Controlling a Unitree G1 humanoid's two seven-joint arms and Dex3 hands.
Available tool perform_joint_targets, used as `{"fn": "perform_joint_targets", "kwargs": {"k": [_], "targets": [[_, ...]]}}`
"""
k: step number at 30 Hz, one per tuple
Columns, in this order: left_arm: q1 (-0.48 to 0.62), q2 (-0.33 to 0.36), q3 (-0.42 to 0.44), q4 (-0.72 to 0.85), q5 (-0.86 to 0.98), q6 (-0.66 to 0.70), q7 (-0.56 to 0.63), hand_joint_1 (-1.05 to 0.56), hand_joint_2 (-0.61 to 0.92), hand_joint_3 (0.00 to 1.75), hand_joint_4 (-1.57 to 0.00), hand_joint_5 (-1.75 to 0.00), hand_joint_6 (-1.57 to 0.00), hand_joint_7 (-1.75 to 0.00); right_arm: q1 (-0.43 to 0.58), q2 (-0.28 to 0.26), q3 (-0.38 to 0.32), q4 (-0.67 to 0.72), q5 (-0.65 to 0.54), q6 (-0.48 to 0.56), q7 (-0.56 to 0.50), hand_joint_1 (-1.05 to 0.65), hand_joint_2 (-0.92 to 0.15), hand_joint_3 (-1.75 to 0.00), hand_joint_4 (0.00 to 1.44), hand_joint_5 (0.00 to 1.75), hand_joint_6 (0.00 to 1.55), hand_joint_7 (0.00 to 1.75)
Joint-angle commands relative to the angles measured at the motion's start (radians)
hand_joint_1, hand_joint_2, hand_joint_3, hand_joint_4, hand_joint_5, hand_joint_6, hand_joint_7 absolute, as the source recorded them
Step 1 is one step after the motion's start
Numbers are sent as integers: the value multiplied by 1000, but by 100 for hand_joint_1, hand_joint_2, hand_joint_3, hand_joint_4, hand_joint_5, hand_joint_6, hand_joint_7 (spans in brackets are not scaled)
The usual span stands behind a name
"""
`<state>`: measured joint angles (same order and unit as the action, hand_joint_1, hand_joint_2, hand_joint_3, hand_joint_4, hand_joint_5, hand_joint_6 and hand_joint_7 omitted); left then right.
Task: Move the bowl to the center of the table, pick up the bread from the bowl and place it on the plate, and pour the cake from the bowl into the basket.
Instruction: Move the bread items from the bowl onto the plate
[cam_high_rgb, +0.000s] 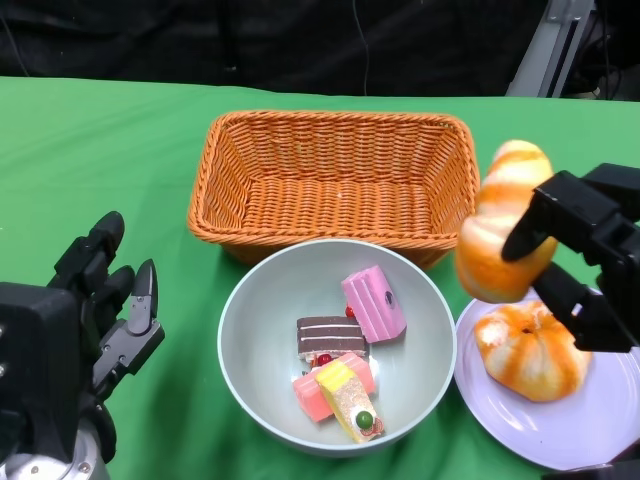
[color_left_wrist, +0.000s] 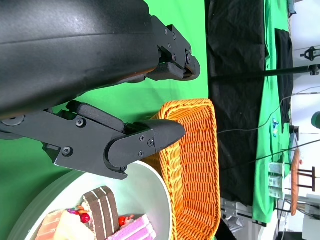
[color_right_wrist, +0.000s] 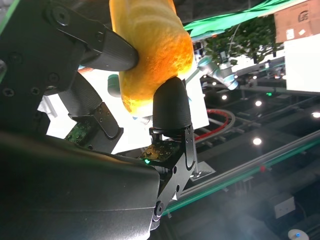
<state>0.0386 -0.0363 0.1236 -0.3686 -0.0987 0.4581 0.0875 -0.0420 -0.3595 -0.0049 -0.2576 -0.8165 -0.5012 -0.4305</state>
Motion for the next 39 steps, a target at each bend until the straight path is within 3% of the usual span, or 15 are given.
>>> {"fn": "perform_joint_targets", "kwargs": {"k": [1, 11, 17, 23, 29, 39], "targets": [[1, 17, 8, -11, -10, -14, -18, -43, 92, 72, 0, -40, -29, -1, 17, -16, -44, -18, 31, 6, 1, -18, -10, -175, 104, 175, 81, 173], [7, 32, 7, -29, -16, 0, -15, -42, 92, 71, 0, -40, -29, -1, 89, -40, -119, -8, 57, -9, 10, -15, -11, -175, 103, 175, 84, 161], [5, 39, 9, -29, -23, 1, -18, -43, 92, 71, 0, -41, -29, 0, 139, -49, -143, 2, 47, 8, 23, -11, -23, -155, 101, 175, 78, 174], [5, 45, 10, -30, -25, 3, -26, -42, 92, 72, 0, -40, -29, 0, 175, -57, -138, 30, 10, 30, 14, -15, -12, -168, 103, 175, 83, 165], [8, 47, 12, -33, -32, 4, -28, -42, 92, 73, 0, -40, -27, 0, 213, -72, -129, 24, -7, 68, 60, -15, -12, -166, 102, 175, 81, 166], [4, 34, 20, -52, -46, 32, -19, -42, 92, 73, 0, -42, -28, -1, 280, -90, -130, 39, -16, 57, 28, -14, -12, -163, 103, 175, 79, 172]]}}
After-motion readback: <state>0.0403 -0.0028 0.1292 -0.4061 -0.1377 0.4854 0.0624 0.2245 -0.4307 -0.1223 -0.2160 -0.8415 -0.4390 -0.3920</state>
